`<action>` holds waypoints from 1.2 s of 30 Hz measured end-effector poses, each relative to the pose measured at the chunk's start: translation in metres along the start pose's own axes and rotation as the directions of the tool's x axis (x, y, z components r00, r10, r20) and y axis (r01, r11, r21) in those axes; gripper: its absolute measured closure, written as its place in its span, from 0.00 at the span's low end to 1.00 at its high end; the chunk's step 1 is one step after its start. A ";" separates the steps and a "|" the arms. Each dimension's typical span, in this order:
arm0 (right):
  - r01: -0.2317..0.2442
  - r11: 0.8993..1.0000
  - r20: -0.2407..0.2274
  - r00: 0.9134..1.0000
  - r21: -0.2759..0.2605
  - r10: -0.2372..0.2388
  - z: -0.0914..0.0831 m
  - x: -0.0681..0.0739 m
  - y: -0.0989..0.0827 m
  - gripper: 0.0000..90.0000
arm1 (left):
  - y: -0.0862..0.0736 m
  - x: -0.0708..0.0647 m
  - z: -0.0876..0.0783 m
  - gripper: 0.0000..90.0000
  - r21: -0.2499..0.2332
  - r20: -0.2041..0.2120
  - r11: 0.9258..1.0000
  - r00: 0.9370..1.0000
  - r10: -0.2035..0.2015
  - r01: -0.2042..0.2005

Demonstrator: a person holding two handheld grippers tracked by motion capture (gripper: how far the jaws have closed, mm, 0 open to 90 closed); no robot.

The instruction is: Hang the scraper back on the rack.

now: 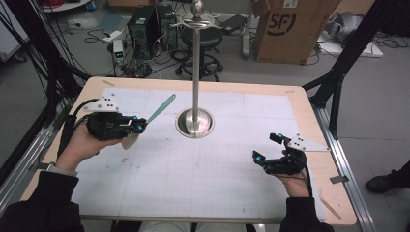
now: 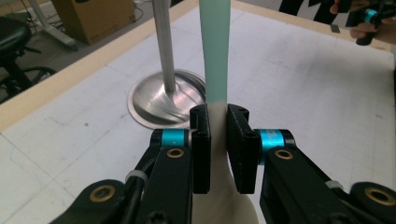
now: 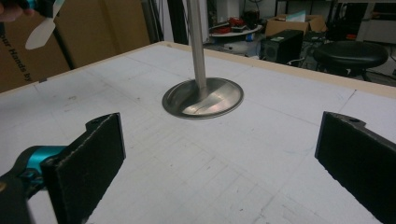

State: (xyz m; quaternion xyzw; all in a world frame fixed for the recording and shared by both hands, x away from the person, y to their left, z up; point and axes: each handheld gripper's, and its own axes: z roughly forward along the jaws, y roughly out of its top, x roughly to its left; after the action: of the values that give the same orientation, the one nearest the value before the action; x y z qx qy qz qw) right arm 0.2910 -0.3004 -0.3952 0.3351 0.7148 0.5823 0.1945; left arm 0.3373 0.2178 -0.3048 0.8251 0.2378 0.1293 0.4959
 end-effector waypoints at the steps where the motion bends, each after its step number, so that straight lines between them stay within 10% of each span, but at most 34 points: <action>1: 0.001 1.000 0.000 1.000 0.000 -0.001 0.000 0.000 0.000 0.01 | 0.000 0.000 0.000 0.89 0.000 0.000 1.000 1.000 0.000 0.000; 36: -0.011 1.000 -0.002 1.000 -0.015 0.011 -0.003 -0.002 0.000 0.01 | 0.079 0.025 -0.022 0.89 -0.182 -0.074 0.983 0.997 0.018 -0.031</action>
State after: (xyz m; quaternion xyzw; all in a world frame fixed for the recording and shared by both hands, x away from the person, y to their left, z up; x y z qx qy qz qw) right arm 0.2901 -0.3036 -0.3941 0.3367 0.7087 0.5891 0.1932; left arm 0.3698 0.2169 -0.2257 0.7738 0.2325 0.1865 0.5590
